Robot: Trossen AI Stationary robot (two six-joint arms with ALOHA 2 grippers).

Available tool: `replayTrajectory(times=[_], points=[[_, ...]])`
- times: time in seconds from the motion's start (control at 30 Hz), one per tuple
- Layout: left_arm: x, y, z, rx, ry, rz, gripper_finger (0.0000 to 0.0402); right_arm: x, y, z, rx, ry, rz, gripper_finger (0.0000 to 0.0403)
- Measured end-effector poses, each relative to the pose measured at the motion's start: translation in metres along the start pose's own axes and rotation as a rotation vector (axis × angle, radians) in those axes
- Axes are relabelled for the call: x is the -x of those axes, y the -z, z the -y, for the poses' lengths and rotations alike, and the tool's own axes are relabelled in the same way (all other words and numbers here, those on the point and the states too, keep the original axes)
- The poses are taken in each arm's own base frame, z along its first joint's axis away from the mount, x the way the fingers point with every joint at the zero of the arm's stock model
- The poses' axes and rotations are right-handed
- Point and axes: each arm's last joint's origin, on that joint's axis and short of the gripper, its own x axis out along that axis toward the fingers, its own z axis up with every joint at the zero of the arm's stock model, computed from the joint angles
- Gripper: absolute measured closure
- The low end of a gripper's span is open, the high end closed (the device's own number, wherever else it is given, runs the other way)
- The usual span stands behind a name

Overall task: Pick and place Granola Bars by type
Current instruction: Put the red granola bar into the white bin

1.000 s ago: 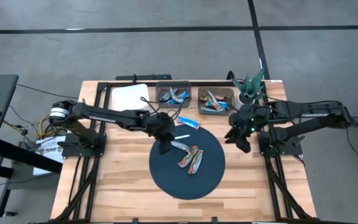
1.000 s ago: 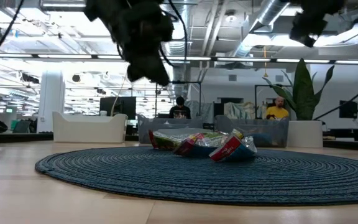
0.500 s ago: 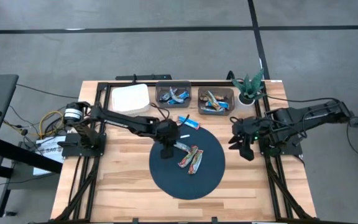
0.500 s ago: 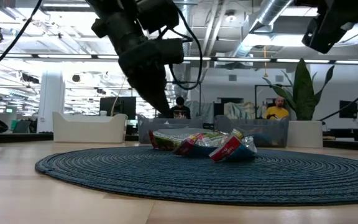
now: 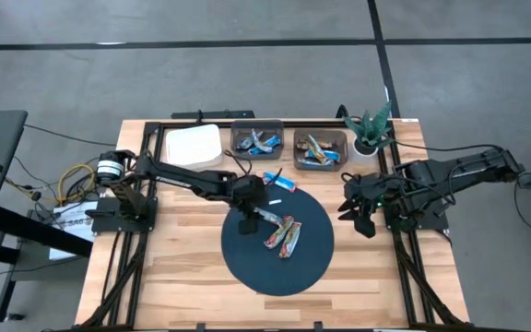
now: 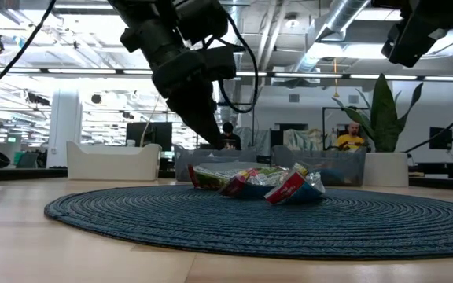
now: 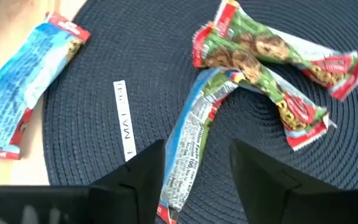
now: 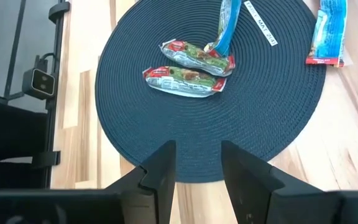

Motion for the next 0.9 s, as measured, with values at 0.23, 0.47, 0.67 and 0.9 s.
replayTrajectory(times=[0.23,0.47,0.67,0.9], points=[[-0.004,0.001,-0.003,-0.017,-0.007,-0.005,0.0225,0.0,0.0,0.0,0.0,-0.002,0.004,0.0284],[-0.019,0.004,-0.007,-0.029,-0.02,-0.075,0.0237,-0.001,-0.002,-0.001,0.001,-0.008,0.013,0.0284],[-0.044,0.002,-0.008,-0.03,-0.009,-0.136,0.0232,-0.003,-0.002,-0.001,0.0,-0.007,0.004,0.0284],[-0.054,-0.005,-0.01,-0.031,-0.024,-0.176,0.0236,-0.005,-0.003,-0.001,0.001,-0.004,-0.003,0.0284]])
